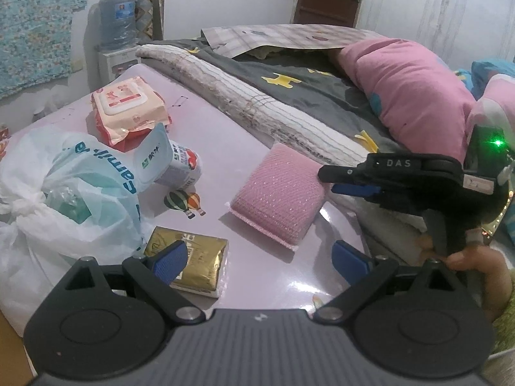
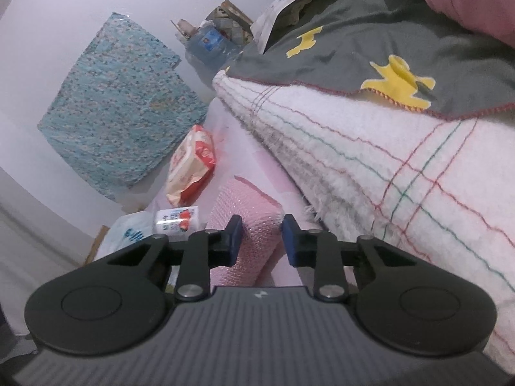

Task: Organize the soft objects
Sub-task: 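Close the right gripper on the edge of the pink pad, then lift the pink pad off the bed with the right gripper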

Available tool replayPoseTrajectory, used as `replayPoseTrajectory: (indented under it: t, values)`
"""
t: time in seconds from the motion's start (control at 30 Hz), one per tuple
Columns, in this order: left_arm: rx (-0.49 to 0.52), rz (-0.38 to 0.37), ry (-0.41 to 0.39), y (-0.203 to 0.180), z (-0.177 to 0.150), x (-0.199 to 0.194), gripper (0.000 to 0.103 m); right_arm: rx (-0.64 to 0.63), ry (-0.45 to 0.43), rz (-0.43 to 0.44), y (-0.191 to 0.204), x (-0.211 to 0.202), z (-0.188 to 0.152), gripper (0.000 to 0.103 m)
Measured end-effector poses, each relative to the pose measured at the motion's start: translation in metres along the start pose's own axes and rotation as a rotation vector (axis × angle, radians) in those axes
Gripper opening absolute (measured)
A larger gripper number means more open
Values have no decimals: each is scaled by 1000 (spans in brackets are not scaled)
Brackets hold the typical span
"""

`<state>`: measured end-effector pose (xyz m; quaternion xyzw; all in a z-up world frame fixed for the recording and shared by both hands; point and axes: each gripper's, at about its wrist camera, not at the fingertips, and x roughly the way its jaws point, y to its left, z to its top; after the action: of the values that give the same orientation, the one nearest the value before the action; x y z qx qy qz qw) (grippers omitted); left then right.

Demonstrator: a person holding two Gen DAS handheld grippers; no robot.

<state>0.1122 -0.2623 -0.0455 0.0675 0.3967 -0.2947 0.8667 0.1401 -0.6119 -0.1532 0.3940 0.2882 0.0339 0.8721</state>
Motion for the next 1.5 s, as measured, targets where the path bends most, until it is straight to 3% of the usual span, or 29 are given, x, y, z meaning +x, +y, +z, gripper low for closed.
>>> replayPoseTrajectory:
  t: [0.37, 0.6, 0.83, 0.97, 1.17, 1.5]
  values:
    - [41, -54, 24, -14, -8, -1, 97, 62, 91, 126, -11, -34, -16, 17]
    - [76, -106, 45, -26, -14, -2, 97, 52, 83, 146, -11, -62, -27, 16]
    - [160, -145, 109, -48, -20, 18, 98, 79, 112, 164, -18, -62, -39, 16]
    - [217, -114, 133, -60, -23, 34, 98, 96, 135, 172, -24, -64, -45, 16]
    - [280, -49, 103, -67, -21, 43, 98, 115, 150, 170, -32, -68, -48, 16]
    - [310, -30, 116, -66, -12, 59, 100, 157, 166, 173, -46, -65, -47, 16]
